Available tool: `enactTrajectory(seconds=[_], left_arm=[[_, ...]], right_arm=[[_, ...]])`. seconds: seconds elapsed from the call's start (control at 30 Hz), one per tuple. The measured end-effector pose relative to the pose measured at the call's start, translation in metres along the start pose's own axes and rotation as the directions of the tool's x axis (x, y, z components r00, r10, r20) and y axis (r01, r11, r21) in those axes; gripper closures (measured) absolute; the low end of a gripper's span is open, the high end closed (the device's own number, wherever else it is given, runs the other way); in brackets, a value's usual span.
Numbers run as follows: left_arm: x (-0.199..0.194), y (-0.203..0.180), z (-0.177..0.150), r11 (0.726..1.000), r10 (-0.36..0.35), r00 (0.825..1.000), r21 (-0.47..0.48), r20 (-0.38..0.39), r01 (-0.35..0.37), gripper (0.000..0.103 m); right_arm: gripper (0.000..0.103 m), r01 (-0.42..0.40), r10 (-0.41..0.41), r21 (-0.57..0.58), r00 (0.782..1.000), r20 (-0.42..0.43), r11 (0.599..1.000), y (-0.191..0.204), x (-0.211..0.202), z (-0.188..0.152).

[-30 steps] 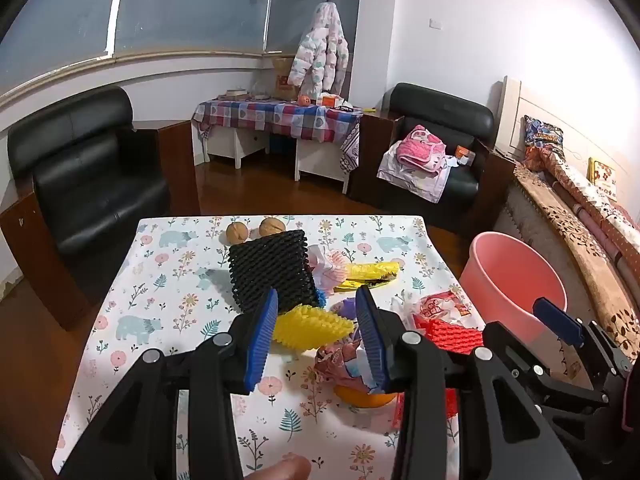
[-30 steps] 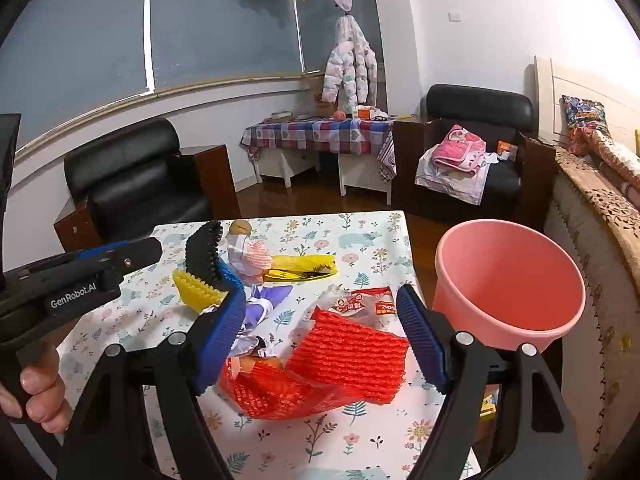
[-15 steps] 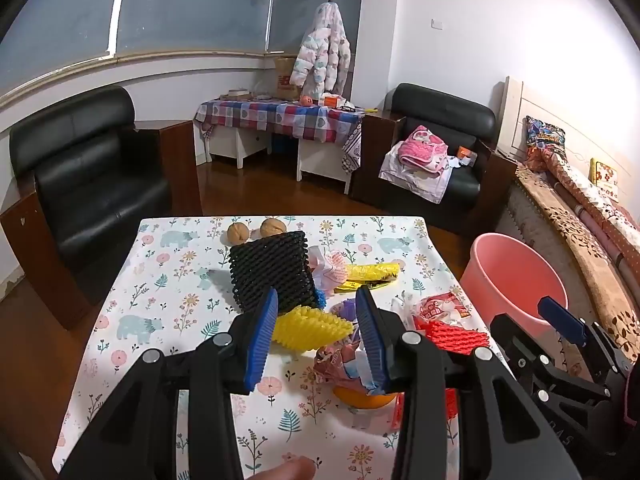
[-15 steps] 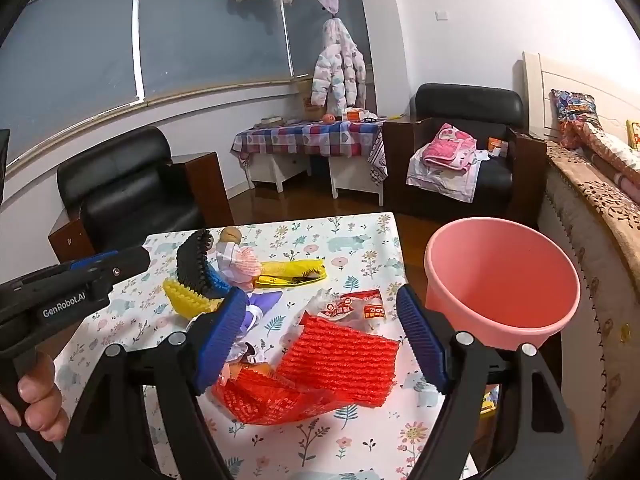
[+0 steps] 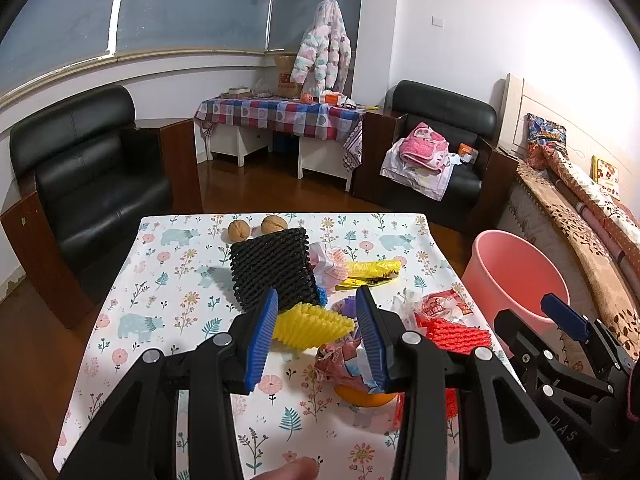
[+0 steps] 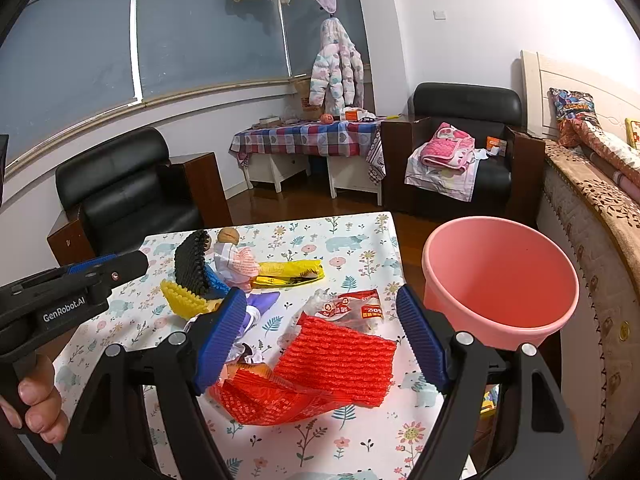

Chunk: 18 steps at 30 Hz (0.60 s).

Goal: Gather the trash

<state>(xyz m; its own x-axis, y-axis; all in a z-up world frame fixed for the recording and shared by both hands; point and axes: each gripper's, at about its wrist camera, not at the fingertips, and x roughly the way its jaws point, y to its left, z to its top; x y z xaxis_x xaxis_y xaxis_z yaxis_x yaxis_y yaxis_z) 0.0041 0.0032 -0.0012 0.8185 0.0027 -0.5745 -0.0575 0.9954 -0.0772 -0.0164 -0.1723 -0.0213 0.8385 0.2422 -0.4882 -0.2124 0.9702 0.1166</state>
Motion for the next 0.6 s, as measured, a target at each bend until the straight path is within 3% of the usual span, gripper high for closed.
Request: enactTrajectory(seconds=[0.6], left_arm=[[0.0058,0.0059,-0.0035,1.000,0.000,1.000,-0.001,-0.006,0.000,0.063]], right_arm=[[0.025,0.001,-0.001,0.001,1.000,-0.001,1.000,-0.0007,-0.0001,0.0001]])
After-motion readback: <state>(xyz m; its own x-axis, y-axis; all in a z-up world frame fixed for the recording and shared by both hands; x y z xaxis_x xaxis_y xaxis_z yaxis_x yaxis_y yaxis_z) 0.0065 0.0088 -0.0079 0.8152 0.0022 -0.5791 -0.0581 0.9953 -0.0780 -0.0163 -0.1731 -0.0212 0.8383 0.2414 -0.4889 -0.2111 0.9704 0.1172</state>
